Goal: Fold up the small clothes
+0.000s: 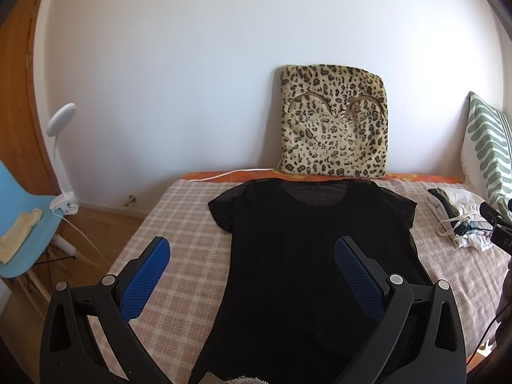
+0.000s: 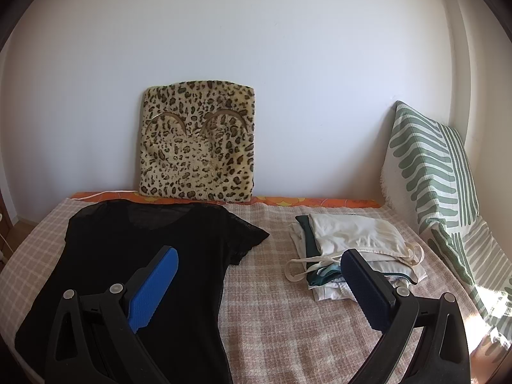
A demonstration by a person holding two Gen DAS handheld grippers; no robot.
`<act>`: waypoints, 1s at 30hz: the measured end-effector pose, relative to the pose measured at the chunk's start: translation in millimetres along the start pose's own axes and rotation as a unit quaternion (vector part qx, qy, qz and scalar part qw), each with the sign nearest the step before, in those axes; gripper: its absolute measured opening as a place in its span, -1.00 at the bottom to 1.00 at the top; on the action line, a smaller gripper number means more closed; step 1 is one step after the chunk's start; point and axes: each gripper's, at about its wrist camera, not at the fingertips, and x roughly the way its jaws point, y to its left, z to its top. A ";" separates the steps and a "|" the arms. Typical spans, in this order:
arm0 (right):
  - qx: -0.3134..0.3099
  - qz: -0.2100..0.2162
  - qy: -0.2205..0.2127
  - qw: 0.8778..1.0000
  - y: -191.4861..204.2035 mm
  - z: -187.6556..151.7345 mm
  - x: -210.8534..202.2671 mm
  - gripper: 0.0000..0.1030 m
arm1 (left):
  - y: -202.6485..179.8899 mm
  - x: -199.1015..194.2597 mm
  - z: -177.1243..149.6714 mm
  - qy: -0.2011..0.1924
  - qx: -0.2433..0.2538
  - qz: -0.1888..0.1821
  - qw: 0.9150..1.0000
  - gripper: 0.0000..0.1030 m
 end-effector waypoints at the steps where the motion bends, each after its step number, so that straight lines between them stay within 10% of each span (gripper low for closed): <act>1: 0.000 0.000 0.000 1.000 0.0 0.0 0.0 1.00 | -0.1 0.0 0.0 0.000 0.000 0.000 1.000 0.99; 30: -0.010 0.014 0.002 1.000 11.1 2.0 0.5 1.00 | 12.5 6.2 -6.8 0.027 -0.015 -0.011 0.999 0.99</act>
